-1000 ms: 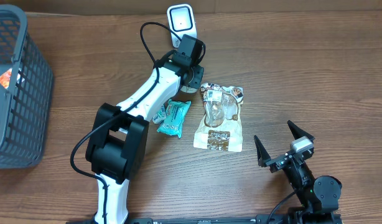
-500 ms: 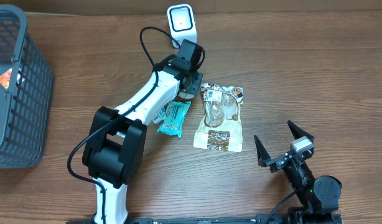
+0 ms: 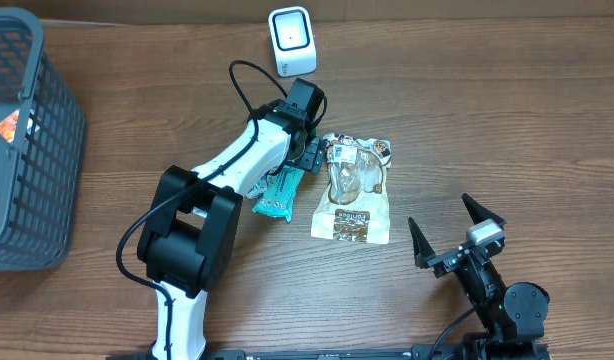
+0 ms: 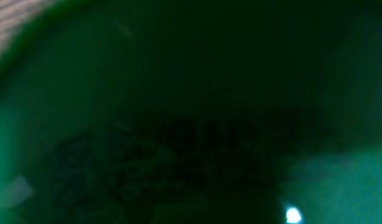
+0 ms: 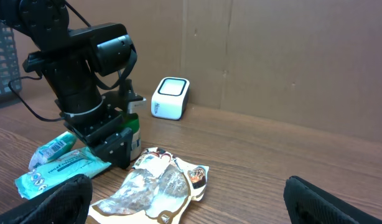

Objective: Scan the item barcode
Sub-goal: 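Carry the jar forward and set it upright behind the wipes pack, then withdraw the left gripper back over the grey basket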

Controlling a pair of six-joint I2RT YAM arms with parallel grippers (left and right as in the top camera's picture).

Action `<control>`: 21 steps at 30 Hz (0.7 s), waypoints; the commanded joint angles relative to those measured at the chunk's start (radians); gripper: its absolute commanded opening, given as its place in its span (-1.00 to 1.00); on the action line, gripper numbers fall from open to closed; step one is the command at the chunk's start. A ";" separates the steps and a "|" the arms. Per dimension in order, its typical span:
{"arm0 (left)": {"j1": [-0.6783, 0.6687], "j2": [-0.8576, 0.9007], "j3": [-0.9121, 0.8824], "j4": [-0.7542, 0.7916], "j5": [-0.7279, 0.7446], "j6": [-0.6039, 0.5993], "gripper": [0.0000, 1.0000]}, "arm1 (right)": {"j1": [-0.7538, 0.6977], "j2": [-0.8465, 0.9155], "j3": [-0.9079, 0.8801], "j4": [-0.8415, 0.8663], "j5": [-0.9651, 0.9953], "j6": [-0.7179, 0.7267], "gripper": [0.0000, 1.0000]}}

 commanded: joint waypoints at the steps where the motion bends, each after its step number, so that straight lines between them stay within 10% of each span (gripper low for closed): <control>1: -0.006 -0.019 0.008 -0.017 -0.002 -0.003 0.74 | -0.001 -0.012 -0.012 0.007 -0.006 0.007 1.00; 21: 0.108 -0.600 0.143 -0.127 0.068 0.037 1.00 | -0.001 -0.012 -0.012 0.007 -0.006 0.007 1.00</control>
